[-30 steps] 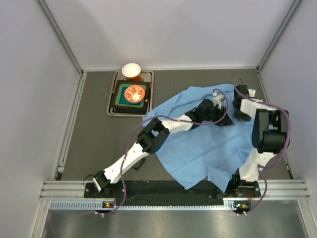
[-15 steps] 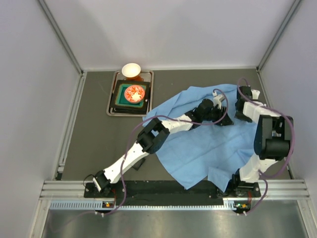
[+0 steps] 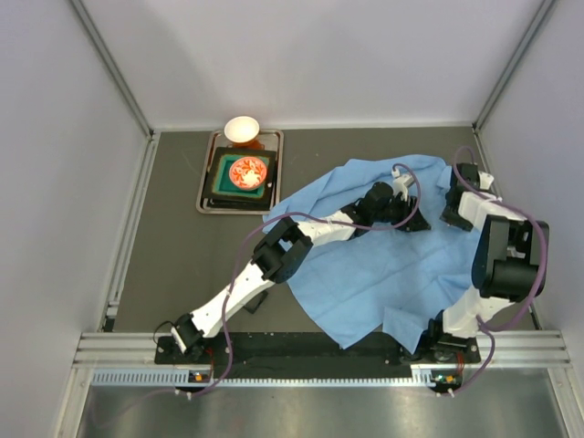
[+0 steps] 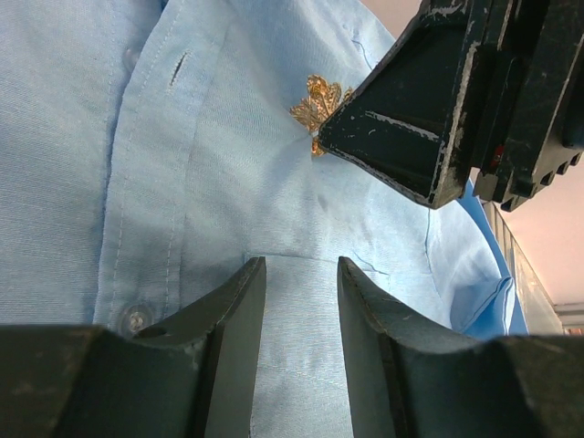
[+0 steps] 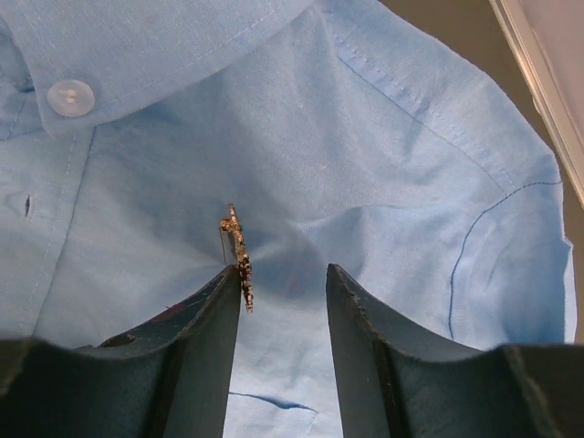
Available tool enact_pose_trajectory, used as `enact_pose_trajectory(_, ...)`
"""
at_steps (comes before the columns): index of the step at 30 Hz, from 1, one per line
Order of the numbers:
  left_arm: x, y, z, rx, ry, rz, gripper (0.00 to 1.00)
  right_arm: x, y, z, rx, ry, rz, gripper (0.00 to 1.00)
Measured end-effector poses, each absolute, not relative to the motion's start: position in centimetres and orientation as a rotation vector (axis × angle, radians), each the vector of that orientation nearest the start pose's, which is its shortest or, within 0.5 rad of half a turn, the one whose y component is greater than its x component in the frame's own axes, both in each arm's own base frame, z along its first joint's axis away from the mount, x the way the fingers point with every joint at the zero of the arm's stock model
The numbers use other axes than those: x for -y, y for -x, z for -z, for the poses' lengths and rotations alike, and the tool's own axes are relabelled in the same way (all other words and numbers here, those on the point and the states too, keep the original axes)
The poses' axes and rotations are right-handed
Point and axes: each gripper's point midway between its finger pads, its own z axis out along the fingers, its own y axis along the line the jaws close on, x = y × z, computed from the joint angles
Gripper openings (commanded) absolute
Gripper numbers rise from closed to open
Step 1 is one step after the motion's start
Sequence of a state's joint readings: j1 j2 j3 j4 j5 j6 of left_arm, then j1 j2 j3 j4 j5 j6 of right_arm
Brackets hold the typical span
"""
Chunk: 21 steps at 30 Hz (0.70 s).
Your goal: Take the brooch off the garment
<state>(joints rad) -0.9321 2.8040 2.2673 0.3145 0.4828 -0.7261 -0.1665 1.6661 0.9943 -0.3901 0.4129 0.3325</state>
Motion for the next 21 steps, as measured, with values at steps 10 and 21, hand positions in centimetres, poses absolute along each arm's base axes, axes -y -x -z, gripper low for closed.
enact_pose_trajectory(10,63.7,-34.1,-4.9,-1.990,-0.611,1.544,0.43,11.6,-32.9,-4.6,-2.422,-0.833,0.405,0.43)
enact_pose_trajectory(21,63.7,-34.0,-4.9,-1.990,-0.613,1.547,0.43,11.5,-32.8,-3.5,-2.342,-0.985,0.132,0.44)
